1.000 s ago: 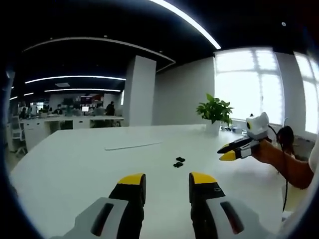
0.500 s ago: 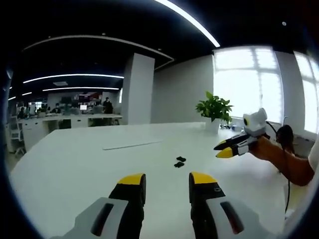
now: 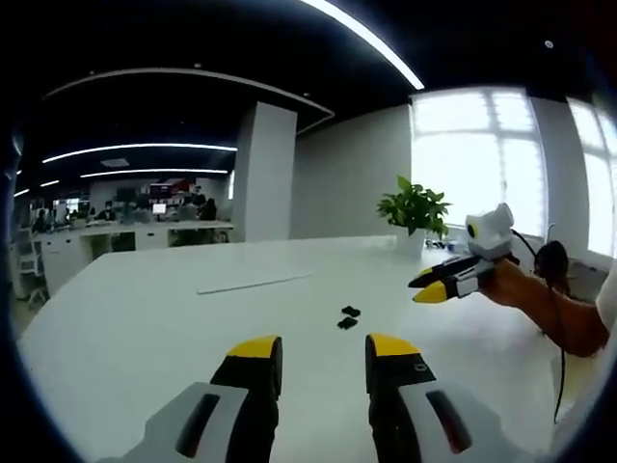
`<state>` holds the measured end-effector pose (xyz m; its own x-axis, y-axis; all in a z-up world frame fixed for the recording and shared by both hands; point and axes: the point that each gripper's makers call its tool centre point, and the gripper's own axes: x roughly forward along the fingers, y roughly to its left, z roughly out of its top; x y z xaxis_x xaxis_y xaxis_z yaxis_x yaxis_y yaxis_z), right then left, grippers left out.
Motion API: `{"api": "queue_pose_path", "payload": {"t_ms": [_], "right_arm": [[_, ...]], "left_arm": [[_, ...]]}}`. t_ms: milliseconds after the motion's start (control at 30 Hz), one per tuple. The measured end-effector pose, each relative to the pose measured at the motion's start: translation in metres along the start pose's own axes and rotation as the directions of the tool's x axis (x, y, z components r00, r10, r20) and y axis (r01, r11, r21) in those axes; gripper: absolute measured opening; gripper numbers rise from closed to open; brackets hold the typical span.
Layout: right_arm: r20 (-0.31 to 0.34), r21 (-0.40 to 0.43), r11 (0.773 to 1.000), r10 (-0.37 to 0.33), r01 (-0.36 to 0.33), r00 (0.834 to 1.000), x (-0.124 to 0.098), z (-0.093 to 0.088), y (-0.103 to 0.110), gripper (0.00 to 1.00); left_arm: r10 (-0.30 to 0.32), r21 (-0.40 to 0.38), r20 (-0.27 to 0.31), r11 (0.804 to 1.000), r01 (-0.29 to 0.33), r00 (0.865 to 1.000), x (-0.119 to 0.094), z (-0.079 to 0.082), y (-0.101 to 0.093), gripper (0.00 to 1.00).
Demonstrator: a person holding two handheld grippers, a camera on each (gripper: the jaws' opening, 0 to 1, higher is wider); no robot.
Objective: Snap the two parts of the plastic buckle together until the buckle closes and remains connected.
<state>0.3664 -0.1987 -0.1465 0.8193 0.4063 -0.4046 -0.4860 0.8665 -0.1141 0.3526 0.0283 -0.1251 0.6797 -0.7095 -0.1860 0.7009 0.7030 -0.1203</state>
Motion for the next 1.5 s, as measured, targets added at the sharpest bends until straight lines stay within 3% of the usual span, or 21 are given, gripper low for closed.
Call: {"api": "queue_pose_path", "payload": {"t_ms": [400,1233,1500], "right_arm": [[0.01,-0.021,1.0,-0.01,0.01,1.0,0.005,0.013,-0.005,0.29],[-0.007,-0.034,0.999,0.015,-0.015,1.0,0.043,0.032,-0.012,0.29],[-0.014,-0.029,0.999,0.019,-0.02,1.0,0.057,0.03,-0.012,0.29]], "left_arm": [[-0.014,0.006,0.019,1.0,0.014,1.0,0.011,0.011,-0.002,0.34],[-0.024,0.037,-0.007,0.999,0.024,1.0,0.031,0.023,0.009,0.34],[-0.01,0.03,-0.002,1.0,0.01,1.0,0.04,0.028,0.022,0.34]]}}
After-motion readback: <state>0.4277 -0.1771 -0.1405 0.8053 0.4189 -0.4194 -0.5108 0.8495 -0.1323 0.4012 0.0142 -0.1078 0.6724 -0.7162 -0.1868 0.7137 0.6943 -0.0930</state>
